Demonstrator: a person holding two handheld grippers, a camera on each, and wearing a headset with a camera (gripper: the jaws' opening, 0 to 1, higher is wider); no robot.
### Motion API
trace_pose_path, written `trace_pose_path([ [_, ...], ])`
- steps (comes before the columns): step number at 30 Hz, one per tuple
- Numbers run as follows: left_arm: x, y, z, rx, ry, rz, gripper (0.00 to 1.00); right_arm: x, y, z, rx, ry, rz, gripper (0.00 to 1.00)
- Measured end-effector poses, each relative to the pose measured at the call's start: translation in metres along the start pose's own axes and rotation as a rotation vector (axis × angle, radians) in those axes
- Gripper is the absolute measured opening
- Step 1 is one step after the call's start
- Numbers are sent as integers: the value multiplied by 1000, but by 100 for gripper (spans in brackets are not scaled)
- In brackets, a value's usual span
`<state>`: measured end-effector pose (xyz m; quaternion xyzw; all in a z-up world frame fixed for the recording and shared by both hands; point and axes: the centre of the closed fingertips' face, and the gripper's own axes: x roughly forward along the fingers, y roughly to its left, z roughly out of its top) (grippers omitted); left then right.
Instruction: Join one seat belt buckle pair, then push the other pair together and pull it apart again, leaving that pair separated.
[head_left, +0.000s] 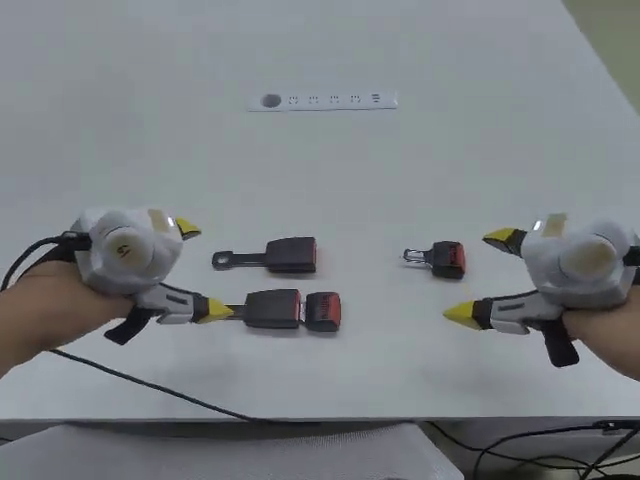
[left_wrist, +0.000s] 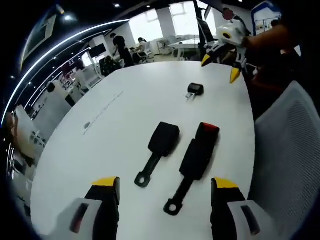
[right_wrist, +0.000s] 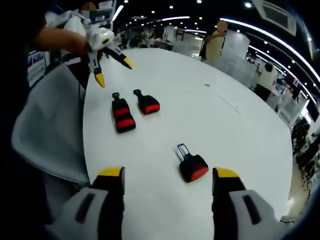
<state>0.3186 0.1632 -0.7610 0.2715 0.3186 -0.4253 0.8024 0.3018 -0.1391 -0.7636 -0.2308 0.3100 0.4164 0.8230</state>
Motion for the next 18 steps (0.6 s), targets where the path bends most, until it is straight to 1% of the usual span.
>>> trace_pose_path([
  [1, -6, 0, -3, -28, -13, 17, 79, -3, 3, -1, 6, -5, 0, 73],
  [3, -15, -5, -12, -39, -10, 13, 81, -6, 6, -4, 19, -14, -5, 74],
  [5, -22, -8, -20, -53, -9, 19, 86, -8, 8, -8, 37, -10, -11, 77],
  [6, -27, -9, -25, -72, -9, 24, 88, -10, 9, -11, 48, -10, -15, 78],
  [8, -34, -8, -29, -110, -30, 38, 92, -13, 12, -12, 58, -24, -16, 81],
  [10, -39, -9, -34, -137, -37, 48, 95, -15, 15, -14, 66, -28, -21, 84],
  [12, -42, -10, -38, -147, -40, 51, 98, -16, 18, -16, 77, -31, -23, 88],
  [15, -45, -11, -43, -163, -41, 65, 100, -16, 19, -18, 88, -41, -37, 96],
  [16, -46, -9, -45, -176, -43, 76, 100, -15, 18, -19, 92, -43, -52, 100],
  [18, -46, -8, -48, -197, -42, 90, 100, -15, 18, -21, 101, -41, -55, 100],
])
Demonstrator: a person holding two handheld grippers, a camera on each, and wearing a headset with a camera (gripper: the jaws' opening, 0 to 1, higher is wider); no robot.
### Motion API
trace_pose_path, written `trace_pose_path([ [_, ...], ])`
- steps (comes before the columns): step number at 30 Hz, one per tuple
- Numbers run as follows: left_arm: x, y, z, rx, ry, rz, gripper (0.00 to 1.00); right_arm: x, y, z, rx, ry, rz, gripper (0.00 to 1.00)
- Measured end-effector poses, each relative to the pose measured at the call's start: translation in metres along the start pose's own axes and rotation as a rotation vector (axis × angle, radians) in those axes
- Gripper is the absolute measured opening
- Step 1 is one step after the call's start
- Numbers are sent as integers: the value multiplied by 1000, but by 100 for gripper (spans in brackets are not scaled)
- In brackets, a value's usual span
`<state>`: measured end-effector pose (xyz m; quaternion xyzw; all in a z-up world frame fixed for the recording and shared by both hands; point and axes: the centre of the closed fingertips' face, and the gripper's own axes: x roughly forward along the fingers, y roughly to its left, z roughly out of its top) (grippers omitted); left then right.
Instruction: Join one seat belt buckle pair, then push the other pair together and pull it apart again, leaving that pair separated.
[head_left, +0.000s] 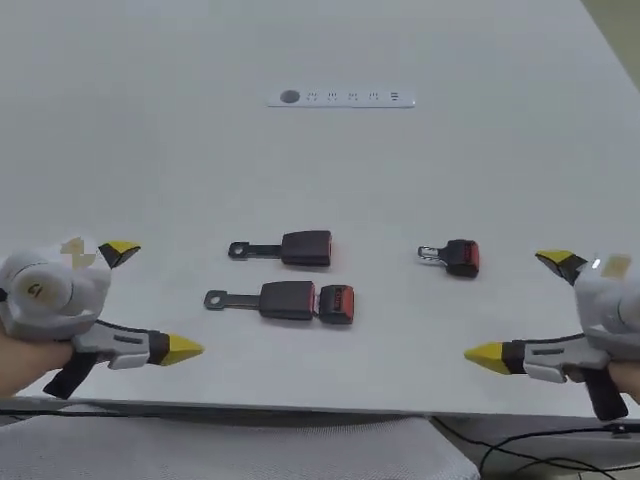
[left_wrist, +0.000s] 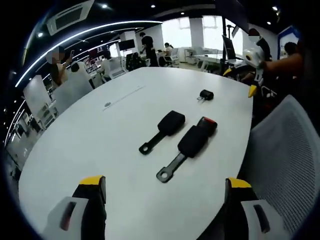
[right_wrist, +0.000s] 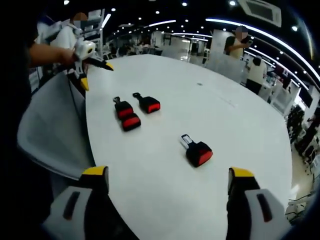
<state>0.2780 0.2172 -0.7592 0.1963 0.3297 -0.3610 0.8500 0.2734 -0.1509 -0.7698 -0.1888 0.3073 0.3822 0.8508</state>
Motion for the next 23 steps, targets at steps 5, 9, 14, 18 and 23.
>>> trace_pose_path([
  [5, -1, -3, -1, -28, -13, -3, 100, 2, 2, -4, 33, 9, -5, 100],
  [9, -2, -4, -2, -27, -13, -5, 100, 4, 1, -6, 52, 8, -9, 100],
  [14, 0, -5, -5, -29, -6, -4, 100, 4, 2, -6, 66, 9, -16, 100],
  [18, 0, -3, -8, -31, -9, 14, 100, 4, 2, -5, 74, 8, -23, 100],
  [23, -1, -5, -12, -34, -7, 11, 100, 7, 3, -8, 79, 15, -20, 100],
])
